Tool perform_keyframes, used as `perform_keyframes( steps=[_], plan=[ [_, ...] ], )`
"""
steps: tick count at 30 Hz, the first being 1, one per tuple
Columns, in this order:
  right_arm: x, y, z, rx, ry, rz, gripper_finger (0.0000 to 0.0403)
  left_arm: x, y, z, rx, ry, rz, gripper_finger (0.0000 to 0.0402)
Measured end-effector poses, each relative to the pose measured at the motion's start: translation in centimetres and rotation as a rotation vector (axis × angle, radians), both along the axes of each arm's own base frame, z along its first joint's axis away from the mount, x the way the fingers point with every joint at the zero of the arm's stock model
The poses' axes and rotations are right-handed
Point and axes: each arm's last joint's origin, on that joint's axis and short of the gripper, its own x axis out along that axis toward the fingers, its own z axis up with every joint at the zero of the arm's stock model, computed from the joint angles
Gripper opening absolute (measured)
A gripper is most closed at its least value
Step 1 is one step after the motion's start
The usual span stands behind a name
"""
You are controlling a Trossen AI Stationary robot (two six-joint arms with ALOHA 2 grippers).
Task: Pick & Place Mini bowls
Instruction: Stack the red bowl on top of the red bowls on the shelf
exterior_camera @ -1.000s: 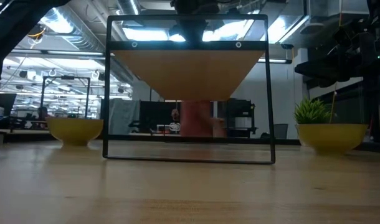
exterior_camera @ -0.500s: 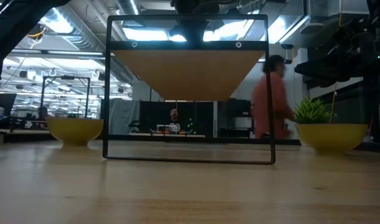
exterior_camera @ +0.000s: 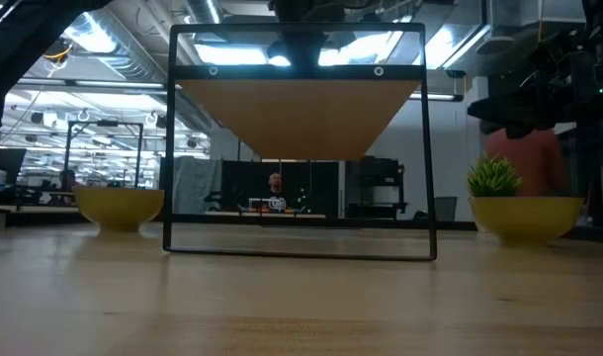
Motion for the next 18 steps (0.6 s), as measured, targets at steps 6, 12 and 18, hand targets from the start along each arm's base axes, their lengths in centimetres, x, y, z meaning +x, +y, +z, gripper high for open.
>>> perform_keyframes(
  steps=[6,12,18],
  plan=[
    [0.0,0.0,0.0,0.0,0.0,0.0,0.0075,-0.09,-0.02,-0.05,-0.001,0.012,-0.004,0.004],
    [0.0,0.0,0.0,0.0,0.0,0.0,0.0075,-0.09,-0.02,-0.04,0.001,0.013,-0.007,0.0066],
    [0.0,0.0,0.01,0.0,-0.001,0.0,0.0075,-0.09,-0.02,-0.04,0.001,0.013,-0.006,0.0078]
  ],
)
